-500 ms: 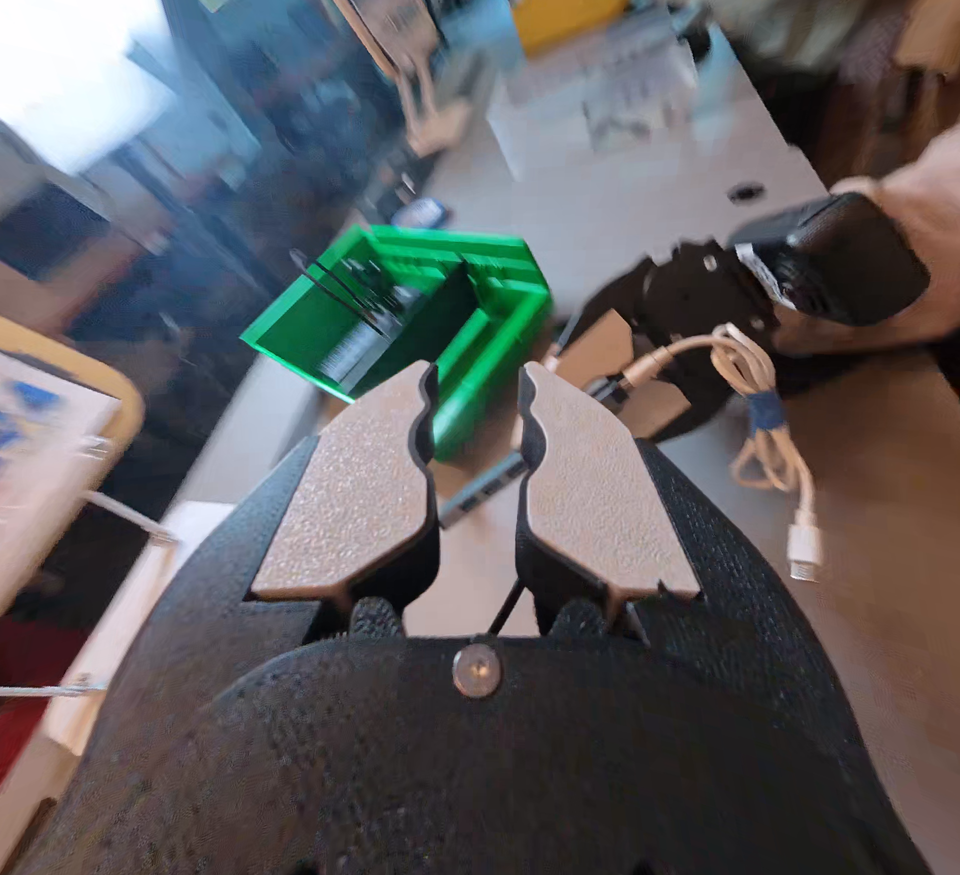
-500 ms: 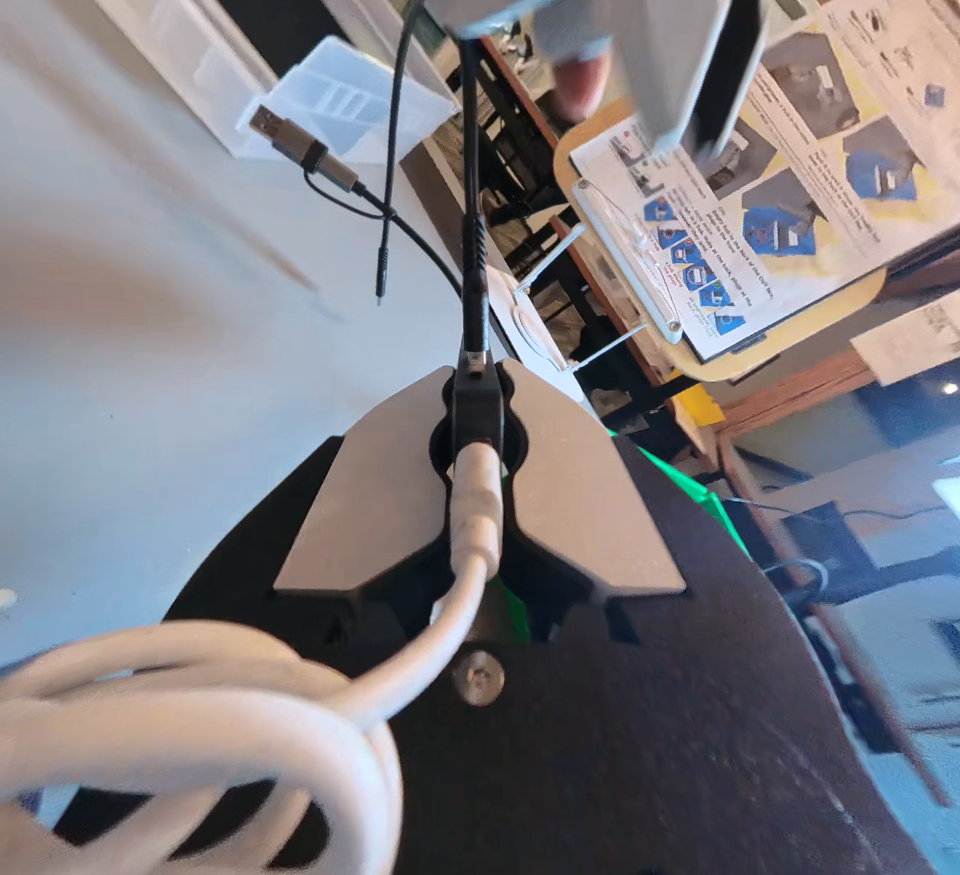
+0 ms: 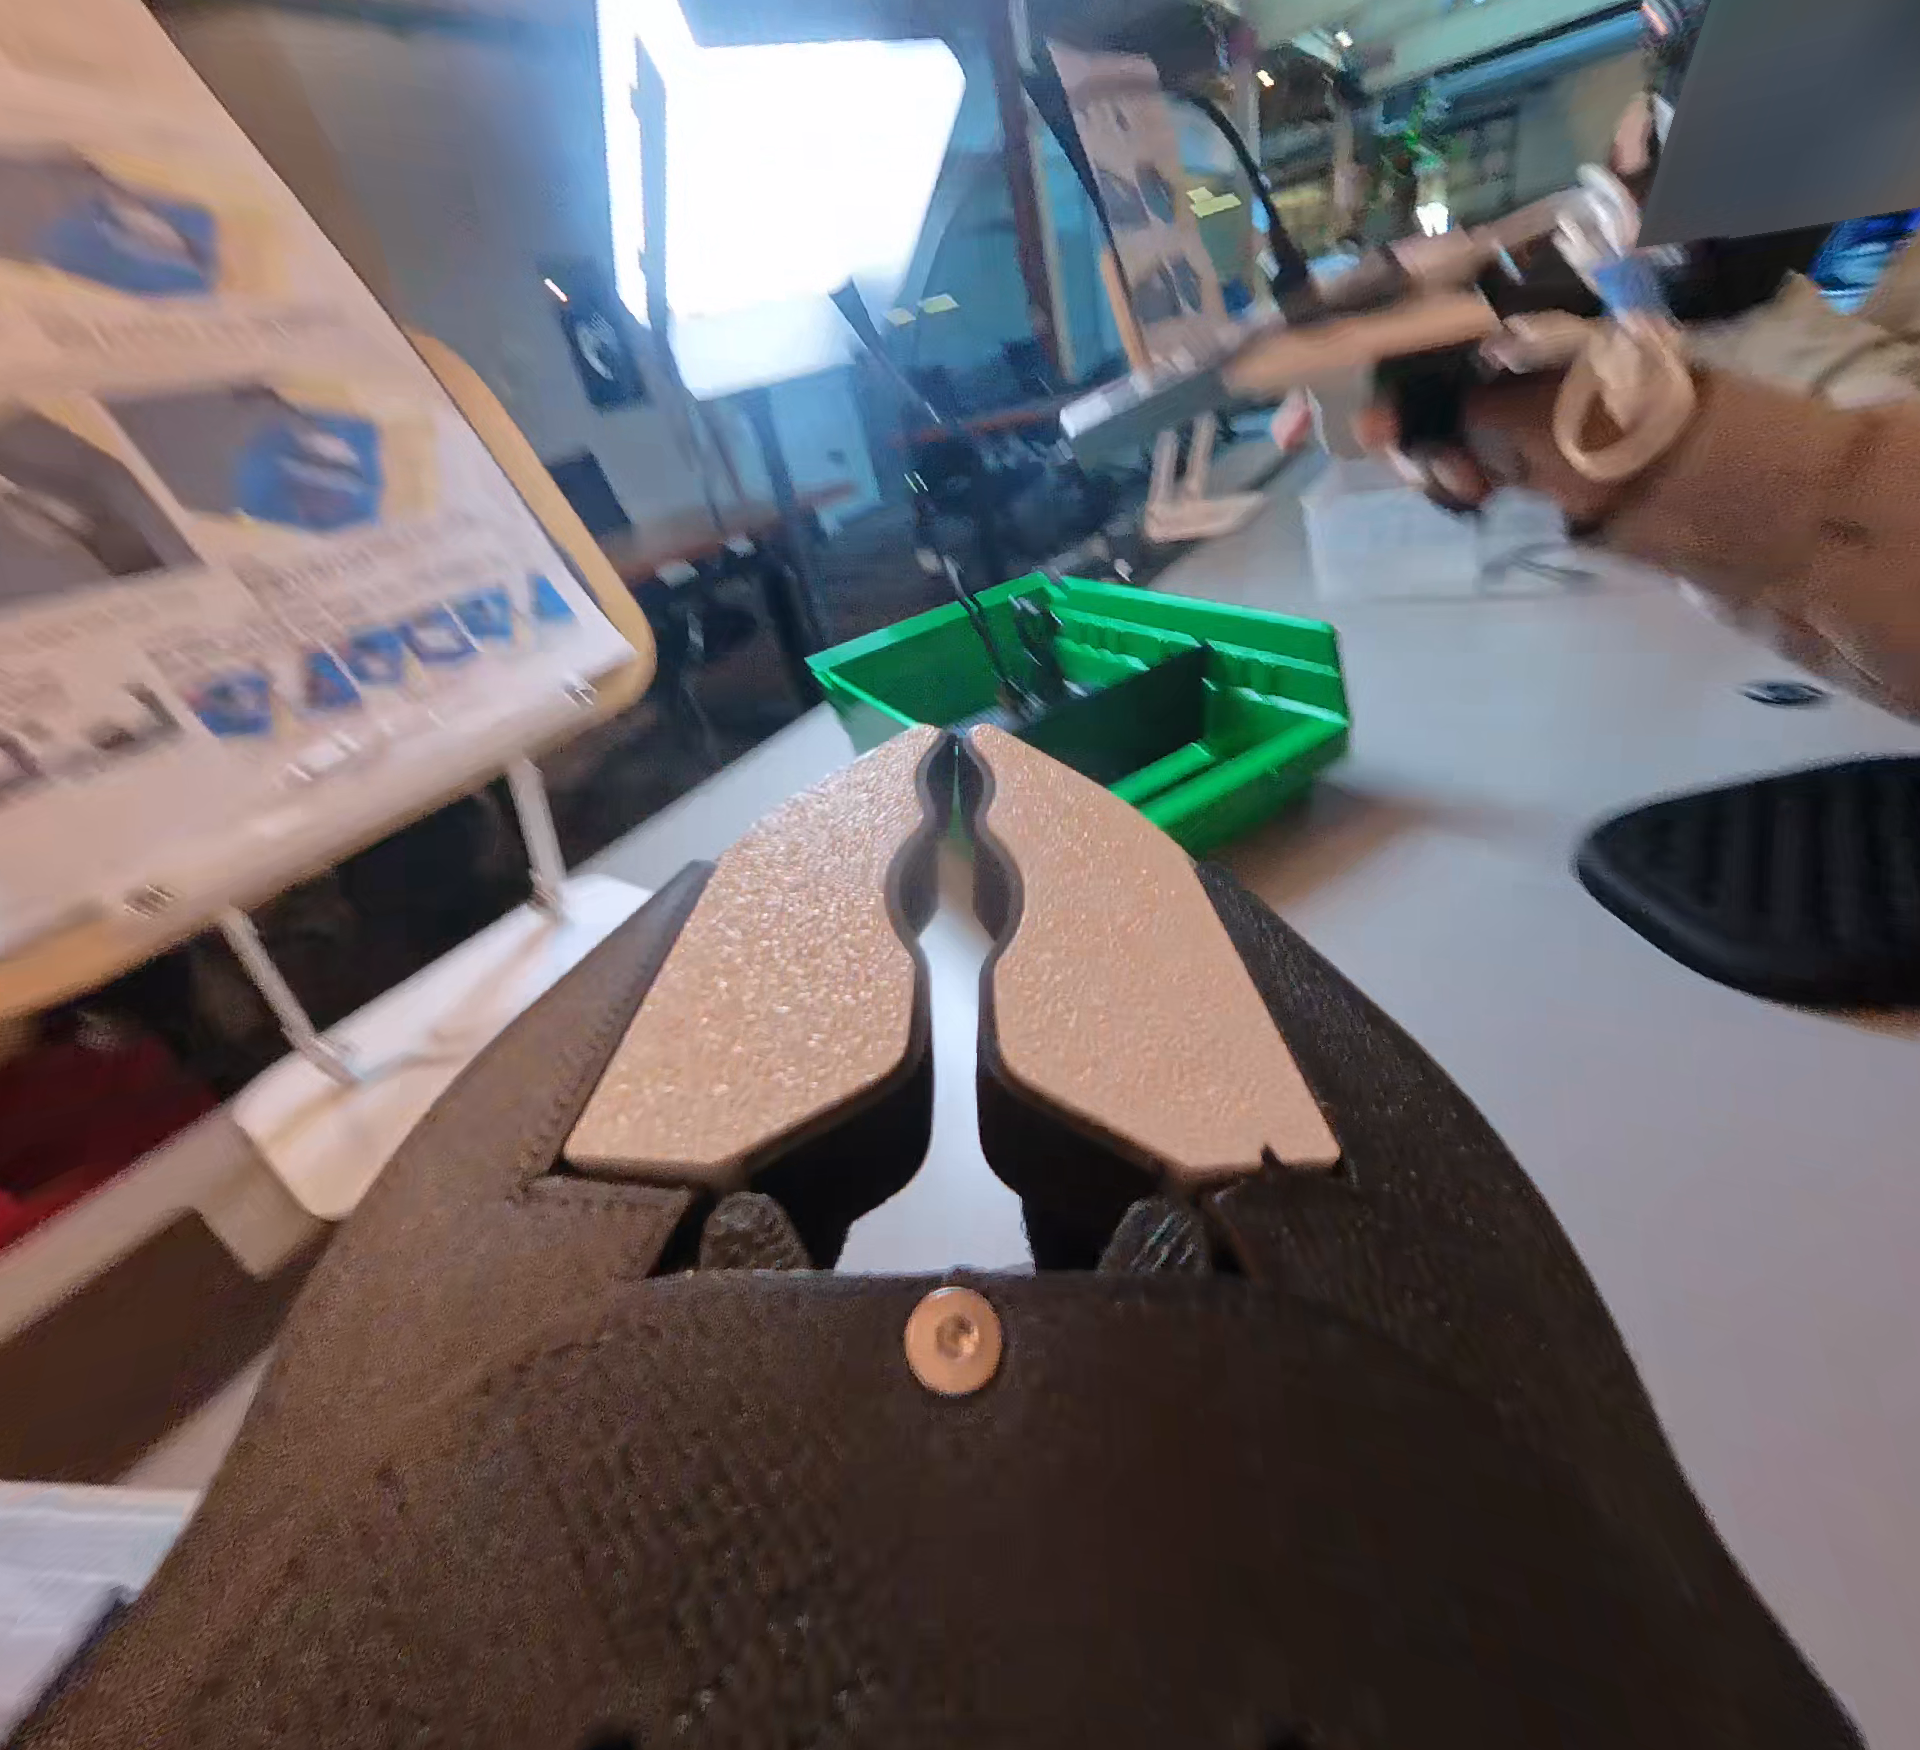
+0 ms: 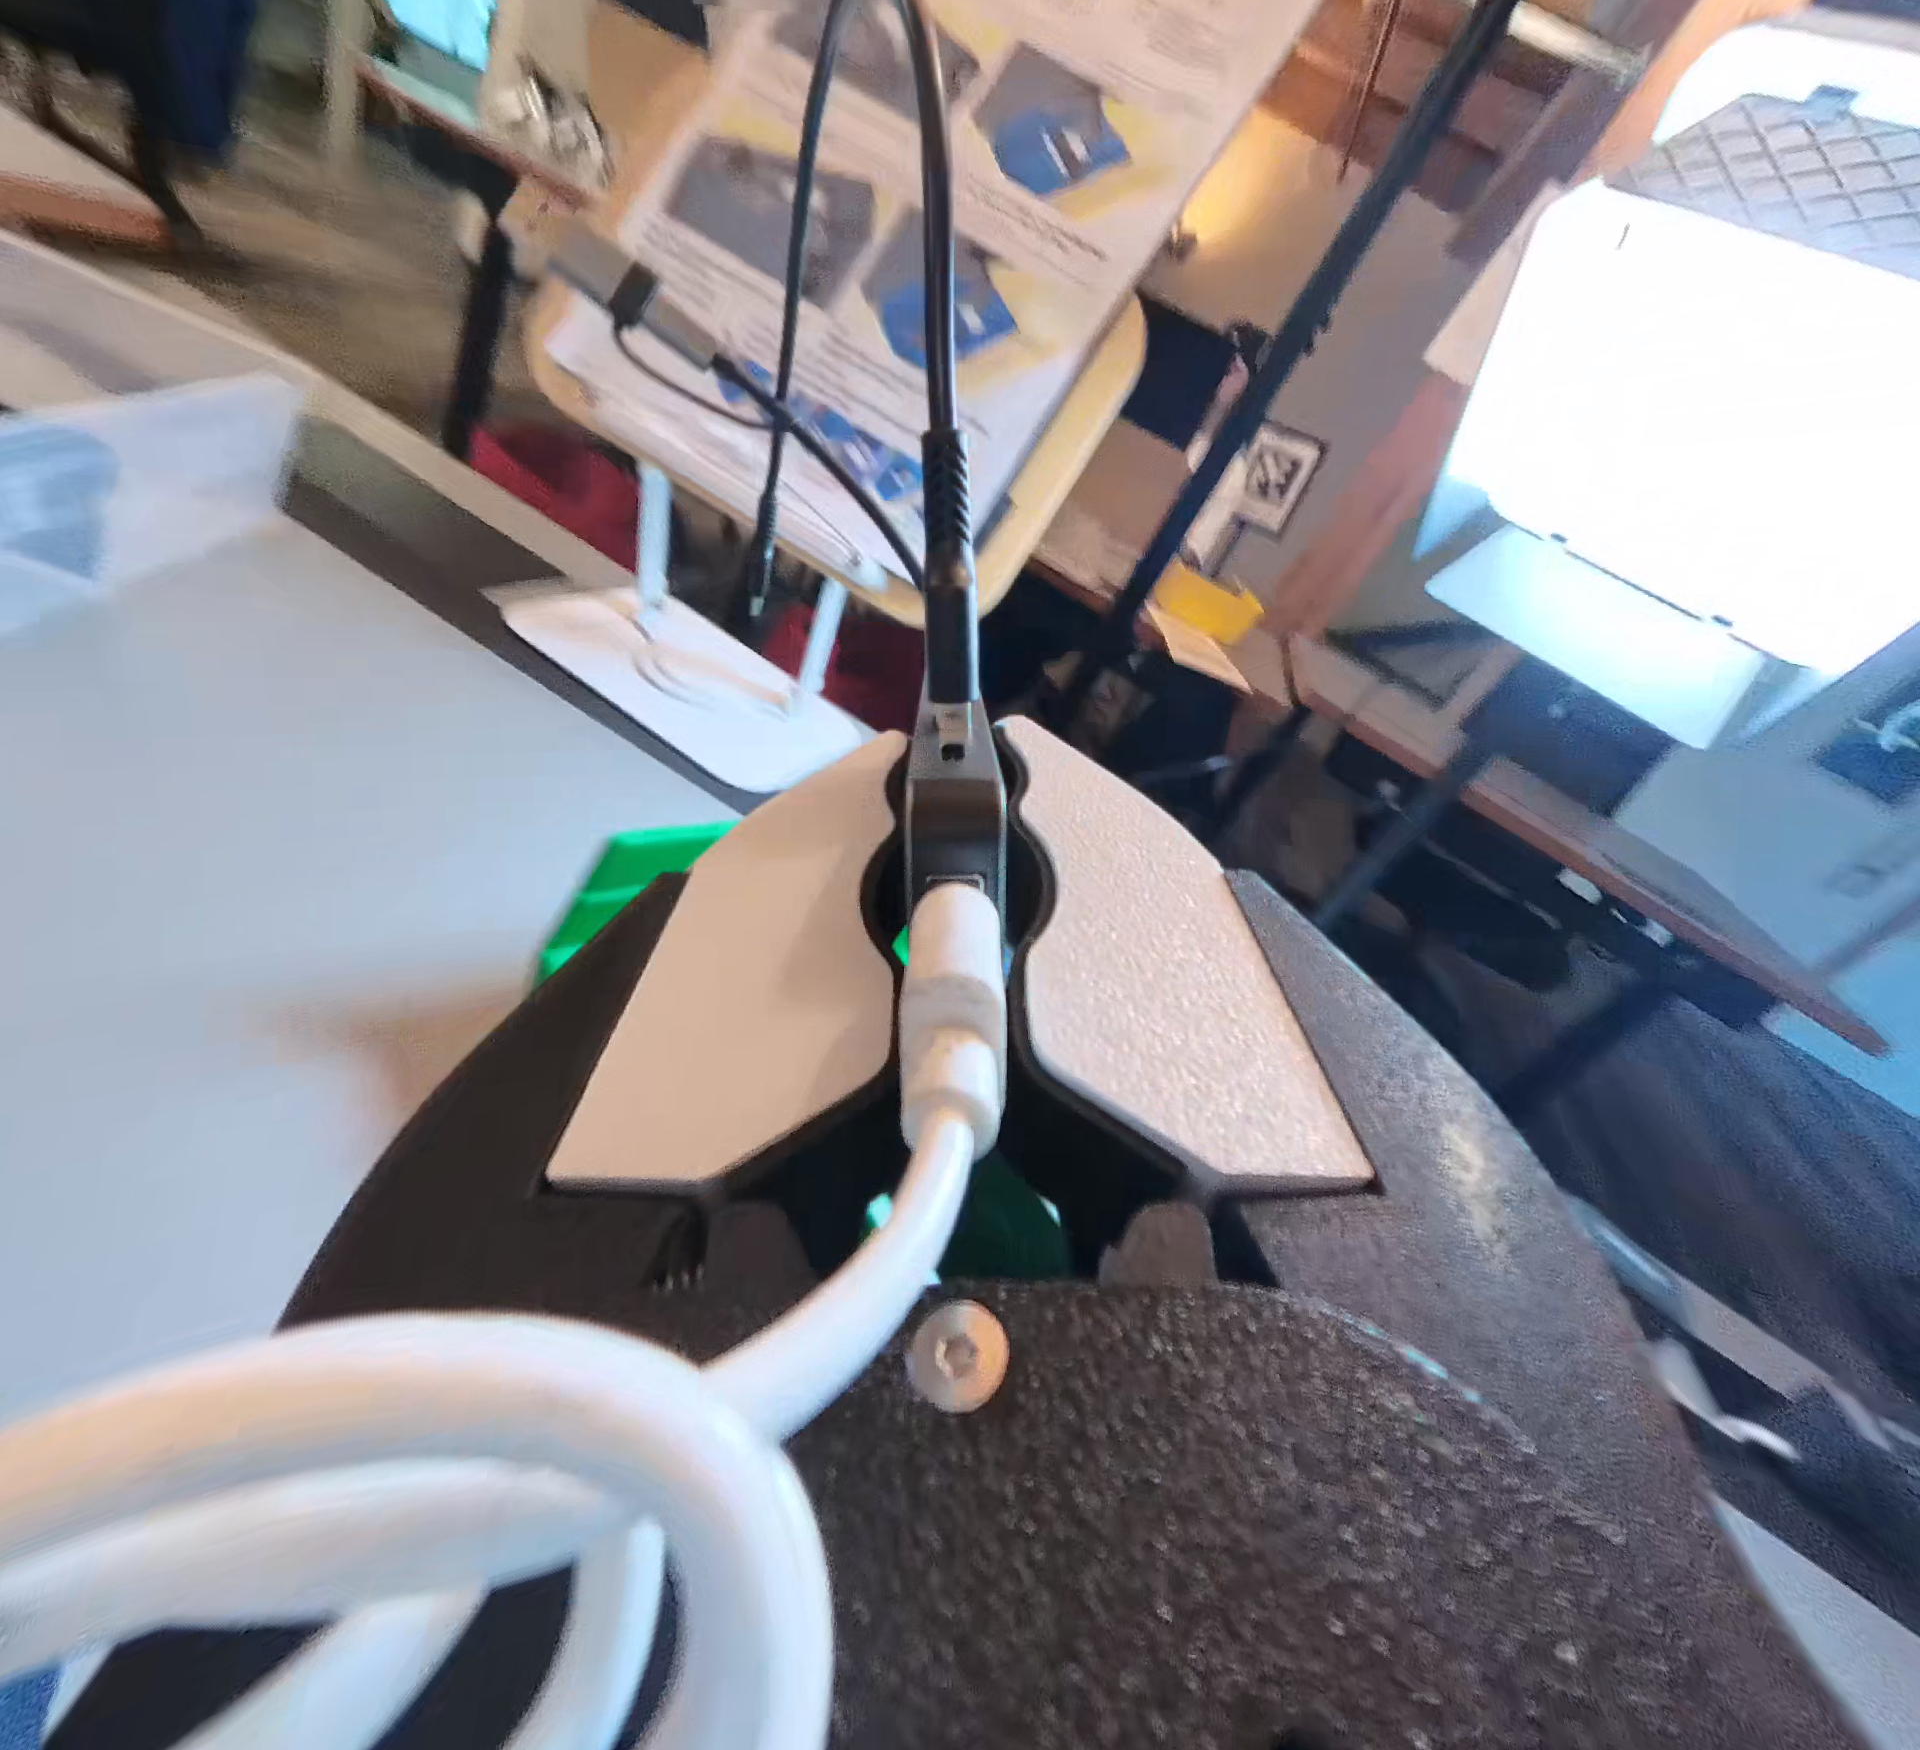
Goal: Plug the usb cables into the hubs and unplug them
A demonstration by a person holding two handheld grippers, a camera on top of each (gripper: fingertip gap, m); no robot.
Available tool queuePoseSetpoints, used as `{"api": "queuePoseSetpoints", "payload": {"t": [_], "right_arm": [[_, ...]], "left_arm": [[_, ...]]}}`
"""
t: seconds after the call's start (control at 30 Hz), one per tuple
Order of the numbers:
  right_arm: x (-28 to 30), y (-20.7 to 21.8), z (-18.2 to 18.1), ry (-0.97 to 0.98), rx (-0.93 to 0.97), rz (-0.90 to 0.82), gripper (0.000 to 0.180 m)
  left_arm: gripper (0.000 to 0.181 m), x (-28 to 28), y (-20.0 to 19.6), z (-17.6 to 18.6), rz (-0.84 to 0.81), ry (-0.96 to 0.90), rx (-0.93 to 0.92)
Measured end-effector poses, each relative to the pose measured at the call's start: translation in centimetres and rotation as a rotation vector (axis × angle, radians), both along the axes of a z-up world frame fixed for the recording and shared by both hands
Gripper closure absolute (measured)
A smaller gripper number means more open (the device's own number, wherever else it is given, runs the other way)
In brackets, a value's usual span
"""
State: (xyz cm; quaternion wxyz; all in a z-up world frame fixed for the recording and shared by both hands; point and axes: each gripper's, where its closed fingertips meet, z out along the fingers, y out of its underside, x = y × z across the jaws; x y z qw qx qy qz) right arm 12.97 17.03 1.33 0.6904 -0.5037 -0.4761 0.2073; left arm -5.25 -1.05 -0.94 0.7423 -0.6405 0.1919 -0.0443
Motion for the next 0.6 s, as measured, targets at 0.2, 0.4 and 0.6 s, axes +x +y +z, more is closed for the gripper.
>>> {"api": "queuePoseSetpoints", "payload": {"t": [0.2, 0.4, 0.6], "right_arm": [[0.8, 9.0, -1.0, -0.495, -0.226, -0.124, 0.167], [-0.4, 13.5, -7.7, -0.894, -0.665, -0.082, 0.167], [-2.4, 15.4, -13.4, -1.131, -0.905, -0.061, 0.167]], "left_arm": [[0.18, 0.9, -1.0, -6.7, -0.088, -0.074, -0.192], [0.18, 1.6, -1.1, -8.0, -0.119, -0.002, -0.22], [0.18, 2.1, -1.0, -10.4, -0.135, 0.043, -0.281]]}}
